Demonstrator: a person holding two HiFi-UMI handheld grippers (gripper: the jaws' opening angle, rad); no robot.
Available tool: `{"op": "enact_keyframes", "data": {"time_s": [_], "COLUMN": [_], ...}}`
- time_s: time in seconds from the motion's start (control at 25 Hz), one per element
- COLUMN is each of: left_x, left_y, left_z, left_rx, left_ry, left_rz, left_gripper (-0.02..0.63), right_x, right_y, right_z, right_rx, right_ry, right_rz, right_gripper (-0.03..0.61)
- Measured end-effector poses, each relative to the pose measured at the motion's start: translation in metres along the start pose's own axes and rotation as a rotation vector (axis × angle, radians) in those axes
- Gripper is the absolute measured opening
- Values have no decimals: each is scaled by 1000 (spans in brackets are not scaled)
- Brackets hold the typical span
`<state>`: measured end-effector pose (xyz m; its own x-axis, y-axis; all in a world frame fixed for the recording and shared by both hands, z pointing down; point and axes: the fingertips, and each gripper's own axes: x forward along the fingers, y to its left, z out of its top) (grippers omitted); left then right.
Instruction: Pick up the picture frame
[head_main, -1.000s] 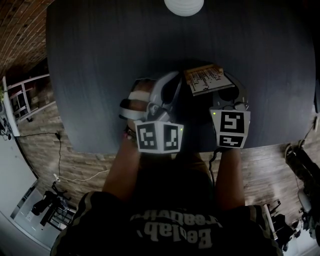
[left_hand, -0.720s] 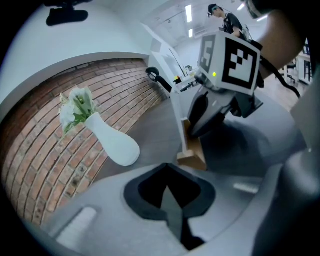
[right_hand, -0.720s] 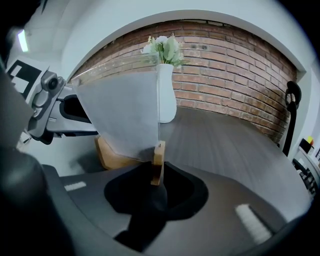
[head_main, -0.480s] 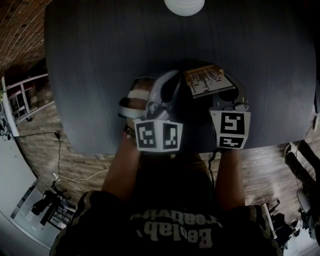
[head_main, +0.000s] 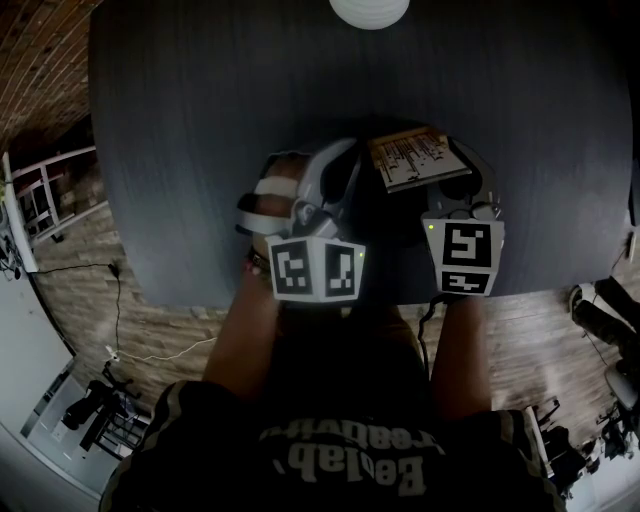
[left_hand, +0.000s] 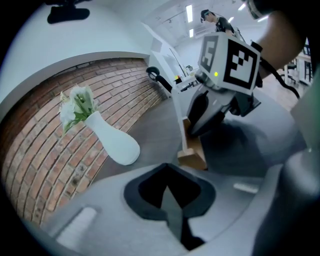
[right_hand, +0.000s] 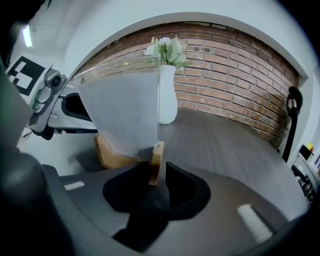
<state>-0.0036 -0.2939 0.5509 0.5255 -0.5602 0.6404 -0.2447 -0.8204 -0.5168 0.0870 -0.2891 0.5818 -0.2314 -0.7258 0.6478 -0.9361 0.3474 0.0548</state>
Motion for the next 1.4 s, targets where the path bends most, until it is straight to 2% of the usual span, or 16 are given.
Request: {"op": "enact_keyframes", "data": {"time_s": [0.32, 0.52, 0.96, 1.4], "left_x": [1, 5, 6, 6], "left_y": [0, 1, 0, 3], "left_z": [0, 1, 0, 0], "left_rx": [0, -3, -12, -35], "left_ry": [2, 1, 0, -9], "left_rz": [0, -2, -4, -2], "left_gripper": [2, 2, 2, 2], "right_x": [0, -2, -1, -3], "right_y": [5, 7, 7, 6], "right_z": [1, 5, 1, 1], "right_rx": [-80, -29, 1, -23], "right_ry": [-7, -20, -1, 5], "right_rz": [24, 77, 77, 68], "right_gripper": [84, 51, 51, 52]}}
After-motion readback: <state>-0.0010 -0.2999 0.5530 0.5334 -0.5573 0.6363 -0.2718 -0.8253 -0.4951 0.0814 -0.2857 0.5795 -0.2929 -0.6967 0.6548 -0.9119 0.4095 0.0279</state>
